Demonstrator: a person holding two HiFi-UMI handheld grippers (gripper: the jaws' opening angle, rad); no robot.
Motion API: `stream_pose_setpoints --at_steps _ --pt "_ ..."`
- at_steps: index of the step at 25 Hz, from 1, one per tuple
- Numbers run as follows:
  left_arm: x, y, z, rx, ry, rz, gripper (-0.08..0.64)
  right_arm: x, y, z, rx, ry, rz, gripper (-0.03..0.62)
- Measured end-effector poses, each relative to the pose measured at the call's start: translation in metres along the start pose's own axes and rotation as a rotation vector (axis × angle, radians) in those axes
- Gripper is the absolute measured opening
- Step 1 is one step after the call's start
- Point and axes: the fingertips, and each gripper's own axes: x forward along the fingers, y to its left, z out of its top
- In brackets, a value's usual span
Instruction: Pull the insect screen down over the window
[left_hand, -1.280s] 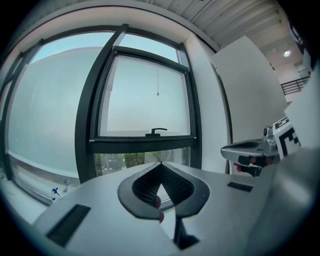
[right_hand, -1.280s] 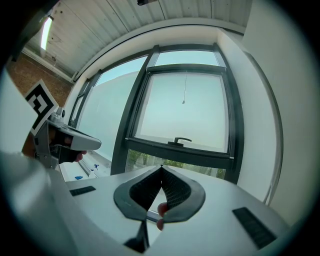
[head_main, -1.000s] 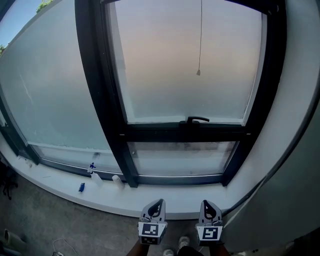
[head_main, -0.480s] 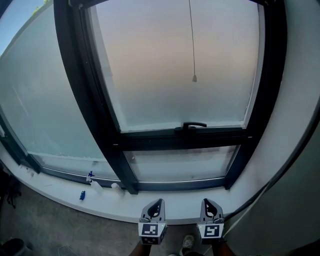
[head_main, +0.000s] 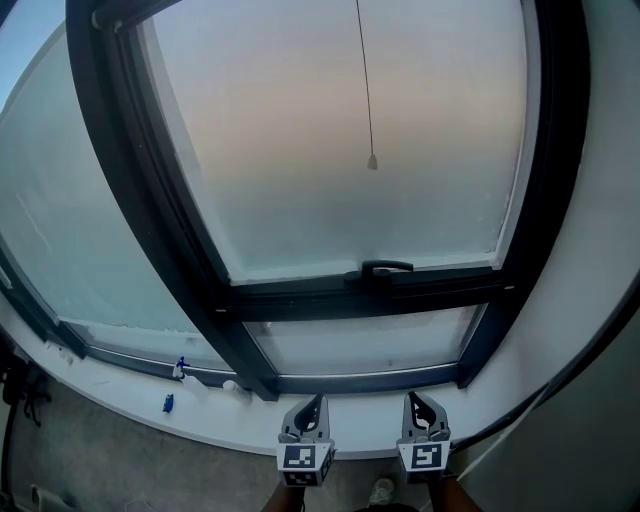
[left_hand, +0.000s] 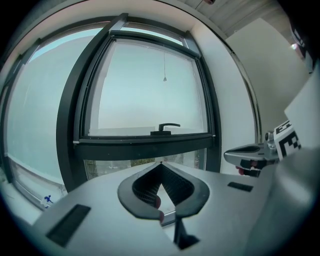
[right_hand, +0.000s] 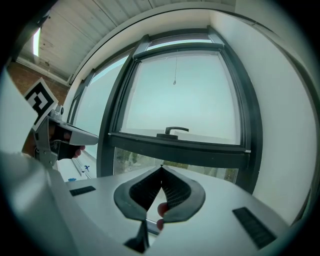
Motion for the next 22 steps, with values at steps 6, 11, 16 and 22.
stream_pose_setpoints --at_steps 6,11,16,22 --pt "0.028 0.002 0.008 -0.003 0.004 0.031 0.002 0.028 -0.02 0.009 0.0 -0.018 0.02 0.003" --pt "0.046 0.008 0.009 -0.007 0.005 0.068 0.002 0.038 -0.035 0.012 0.002 -0.025 0.032 0.003" --pt "0.06 0.01 0.006 0.014 0.018 0.09 0.002 0.042 -0.054 0.001 0.007 -0.004 0.027 0.003" --pt "0.071 0.01 0.007 0.017 0.025 0.097 0.002 0.052 -0.06 0.003 0.017 -0.011 0.035 0.003"
